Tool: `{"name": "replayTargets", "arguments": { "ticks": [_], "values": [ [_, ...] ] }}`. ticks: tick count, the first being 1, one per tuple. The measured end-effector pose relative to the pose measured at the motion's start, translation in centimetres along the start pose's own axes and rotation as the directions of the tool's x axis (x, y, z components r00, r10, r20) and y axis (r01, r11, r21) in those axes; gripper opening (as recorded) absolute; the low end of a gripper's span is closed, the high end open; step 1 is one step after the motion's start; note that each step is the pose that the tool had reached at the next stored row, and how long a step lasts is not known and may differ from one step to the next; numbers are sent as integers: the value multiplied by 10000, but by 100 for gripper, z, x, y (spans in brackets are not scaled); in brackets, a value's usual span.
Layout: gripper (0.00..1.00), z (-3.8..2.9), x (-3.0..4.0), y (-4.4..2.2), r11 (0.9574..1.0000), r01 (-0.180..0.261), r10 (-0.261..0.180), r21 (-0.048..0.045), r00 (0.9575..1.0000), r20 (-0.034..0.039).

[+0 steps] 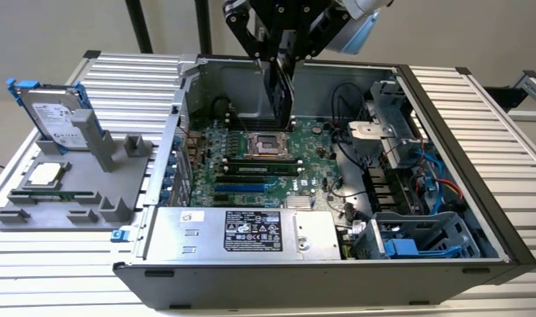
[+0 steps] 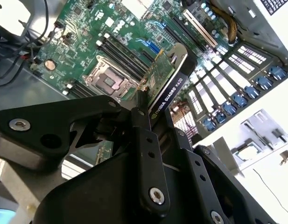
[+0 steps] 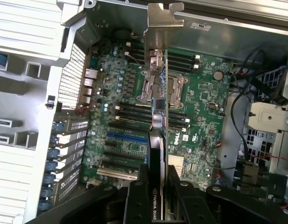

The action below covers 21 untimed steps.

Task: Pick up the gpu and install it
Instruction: 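Insert the gpu into the slot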

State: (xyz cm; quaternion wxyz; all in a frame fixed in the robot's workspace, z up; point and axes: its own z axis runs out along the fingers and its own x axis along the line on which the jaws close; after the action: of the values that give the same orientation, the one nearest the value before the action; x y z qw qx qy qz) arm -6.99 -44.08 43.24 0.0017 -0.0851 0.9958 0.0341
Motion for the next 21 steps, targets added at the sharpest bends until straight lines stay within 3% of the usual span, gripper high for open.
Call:
{"name": "replayTargets", "arguments": {
  "ticks": [10,21],
  "values": [
    [0,0,0,0,9976,694,-694,-7,9976,-47],
    [0,0,0,0,9902,1399,-1399,-19,9901,-95]
  ]
}}
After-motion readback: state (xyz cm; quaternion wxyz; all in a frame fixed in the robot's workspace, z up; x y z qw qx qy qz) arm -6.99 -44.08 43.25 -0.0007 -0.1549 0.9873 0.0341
